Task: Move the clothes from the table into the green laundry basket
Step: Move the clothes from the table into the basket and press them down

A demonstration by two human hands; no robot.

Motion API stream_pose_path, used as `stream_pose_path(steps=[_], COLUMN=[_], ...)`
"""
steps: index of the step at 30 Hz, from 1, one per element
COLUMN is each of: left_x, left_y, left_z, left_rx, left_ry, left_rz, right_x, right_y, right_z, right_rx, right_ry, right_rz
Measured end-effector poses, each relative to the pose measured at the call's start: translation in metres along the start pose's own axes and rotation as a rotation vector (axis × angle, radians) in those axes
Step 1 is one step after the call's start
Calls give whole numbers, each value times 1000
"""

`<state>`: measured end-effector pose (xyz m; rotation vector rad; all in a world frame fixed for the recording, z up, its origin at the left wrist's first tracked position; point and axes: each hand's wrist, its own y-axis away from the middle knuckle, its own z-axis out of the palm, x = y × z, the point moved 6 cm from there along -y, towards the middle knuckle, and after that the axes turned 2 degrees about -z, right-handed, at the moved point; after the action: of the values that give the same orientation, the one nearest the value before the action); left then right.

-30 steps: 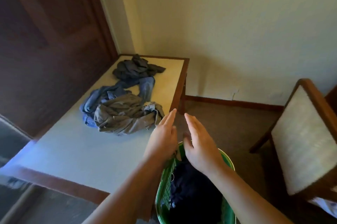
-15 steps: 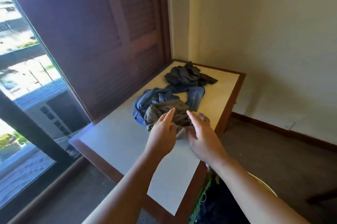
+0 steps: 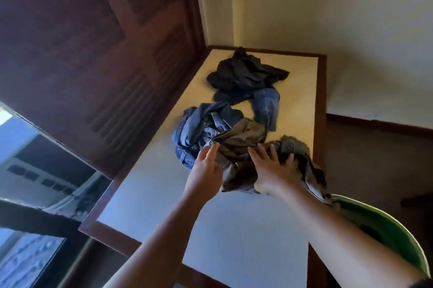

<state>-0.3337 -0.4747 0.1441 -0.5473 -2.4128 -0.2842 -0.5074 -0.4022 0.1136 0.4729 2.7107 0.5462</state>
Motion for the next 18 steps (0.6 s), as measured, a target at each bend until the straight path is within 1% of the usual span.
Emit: stream_pose_path(steps=[3, 5, 8, 10, 11, 12, 14, 15, 16, 17, 18], left_x=[-26, -38, -49, -53, -54, -54, -60, -66, -73, -81, -96], left_y=[-26, -37, -49, -58, -59, -60, -61, -64, -73, -86, -103], left_z=[16, 26, 30, 27, 25, 21, 20, 25, 28, 28, 34], left_rx=[-130, -209, -233, -209, -207, -213, -275, -333, -387, -425, -459], left_ry=[-6, 3, 63, 116, 177, 319, 760, 919, 976, 996, 1025], left_rz=[7, 14, -14, -76, -112, -164, -262, -310, -347, -332, -370], right_x=[13, 18, 21, 12, 6, -2, -20, -25, -28, -30, -34], right_y=[-19, -21, -18, -14, -10, -2, 16, 23, 28, 31, 35], right_z=[25, 37, 43, 35, 29, 21, 6, 2, 1, 1, 0], right_rx=[-18, 8, 138, 256, 339, 401, 447, 447, 436, 428, 413], right_ry=[8, -18, -171, -362, -498, -620, -838, -959, -1076, -1178, -1254], right_rz=[160, 192, 173, 54, -36, -117, -210, -227, -239, -262, -287])
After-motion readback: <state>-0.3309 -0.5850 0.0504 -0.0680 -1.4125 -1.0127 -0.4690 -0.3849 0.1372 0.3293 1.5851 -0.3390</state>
